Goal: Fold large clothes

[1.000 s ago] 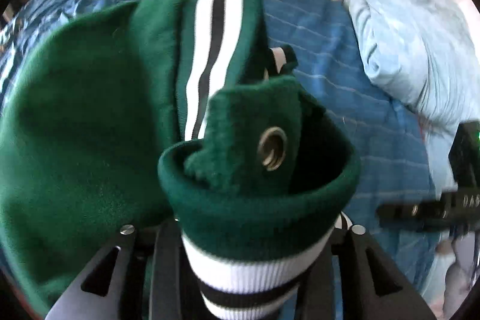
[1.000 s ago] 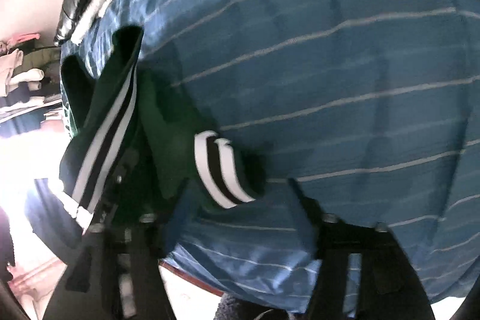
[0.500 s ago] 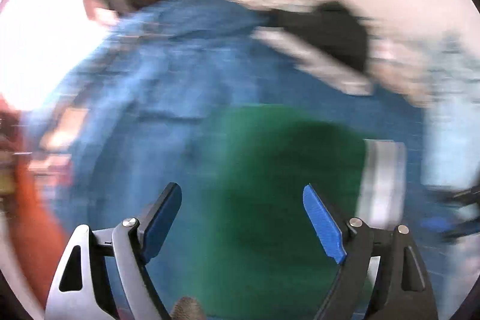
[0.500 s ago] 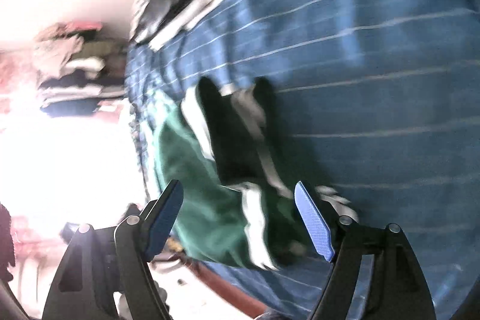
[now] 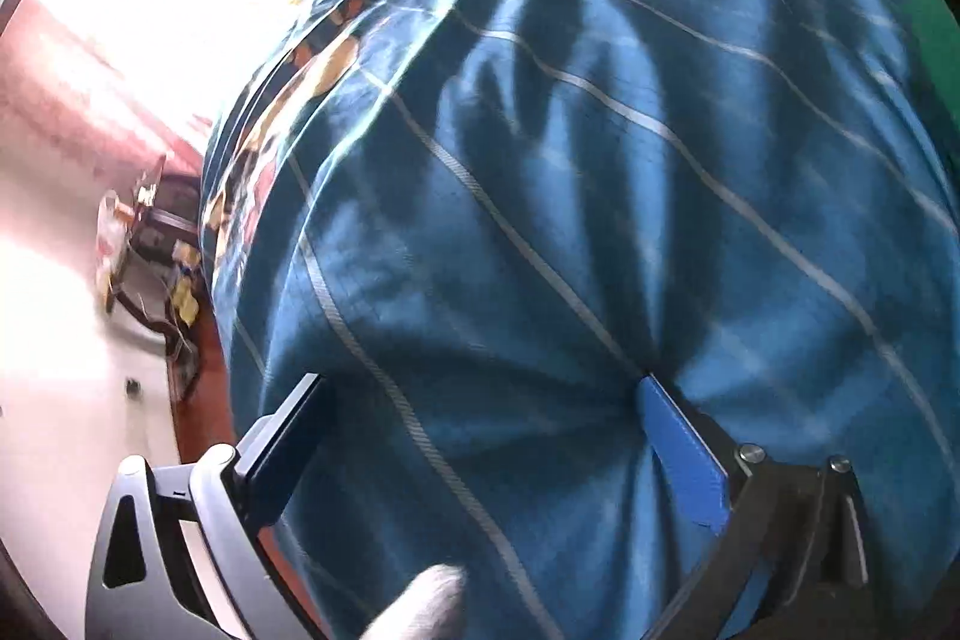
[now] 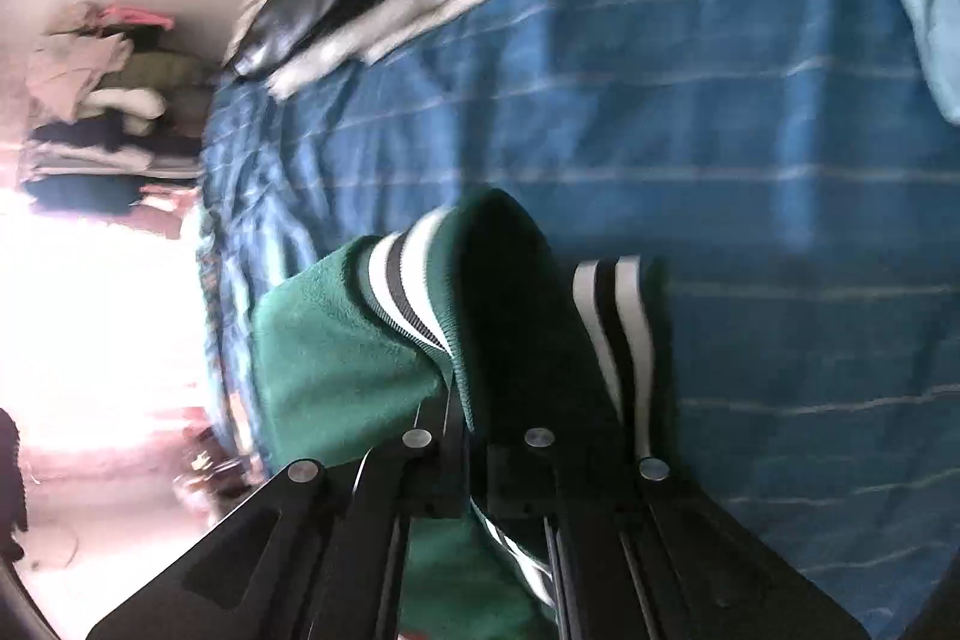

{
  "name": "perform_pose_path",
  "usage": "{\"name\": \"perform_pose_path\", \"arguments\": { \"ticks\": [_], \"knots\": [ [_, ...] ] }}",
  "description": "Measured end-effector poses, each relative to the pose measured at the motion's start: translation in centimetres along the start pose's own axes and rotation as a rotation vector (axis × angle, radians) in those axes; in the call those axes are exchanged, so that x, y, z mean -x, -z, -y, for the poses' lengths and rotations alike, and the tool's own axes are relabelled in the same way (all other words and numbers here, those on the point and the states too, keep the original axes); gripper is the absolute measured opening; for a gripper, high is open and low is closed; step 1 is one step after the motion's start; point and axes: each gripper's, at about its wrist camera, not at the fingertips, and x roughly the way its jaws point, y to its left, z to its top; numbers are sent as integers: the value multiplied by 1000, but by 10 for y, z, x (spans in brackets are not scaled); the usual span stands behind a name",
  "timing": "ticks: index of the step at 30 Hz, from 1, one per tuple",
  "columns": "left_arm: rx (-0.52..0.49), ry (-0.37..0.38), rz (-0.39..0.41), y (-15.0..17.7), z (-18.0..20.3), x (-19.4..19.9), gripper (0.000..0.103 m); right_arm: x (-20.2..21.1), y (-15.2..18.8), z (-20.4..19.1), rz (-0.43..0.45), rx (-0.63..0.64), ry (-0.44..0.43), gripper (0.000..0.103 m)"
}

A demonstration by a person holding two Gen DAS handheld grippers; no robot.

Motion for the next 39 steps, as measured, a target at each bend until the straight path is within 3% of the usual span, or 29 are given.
{"name": "perform_pose_path", "arguments": {
  "ticks": [3,4,5,10,13,18,19,20,26,29,33,36,39],
  "knots": [
    [102,50,9,3,-12,-1,103,-41,-11,20,-157,-53,5,9],
    [123,63,-4,-1,-17,-6,103,-44,-9,24,-196,-74,-2,23],
    [135,76,-23,-2,-17,-9,103,-40,-6,25,-196,-78,-19,34],
    [148,167,-139,-17,-30,-7,103,-5,41,30,-207,-58,-105,50],
    [146,162,-138,-25,-32,8,103,-14,80,40,-279,-57,-108,51],
    [72,151,-14,-35,-27,67,103,-47,113,52,-340,-34,20,47],
    [52,140,11,-38,-24,79,103,-44,115,48,-316,-11,33,24],
    [44,143,30,-41,-28,85,103,-39,115,42,-289,-5,25,8],
    [33,262,86,-52,-18,135,103,52,133,38,-77,-75,-11,5],
    [6,336,79,-54,9,145,103,54,144,61,-59,-85,90,5],
    [-120,298,46,-48,63,131,103,2,145,102,-166,-185,99,7],
    [-128,249,70,-49,67,122,103,-2,126,98,-223,-170,68,19],
    [-119,278,30,-57,59,106,103,31,103,82,-99,-91,58,48]
  ]
}}
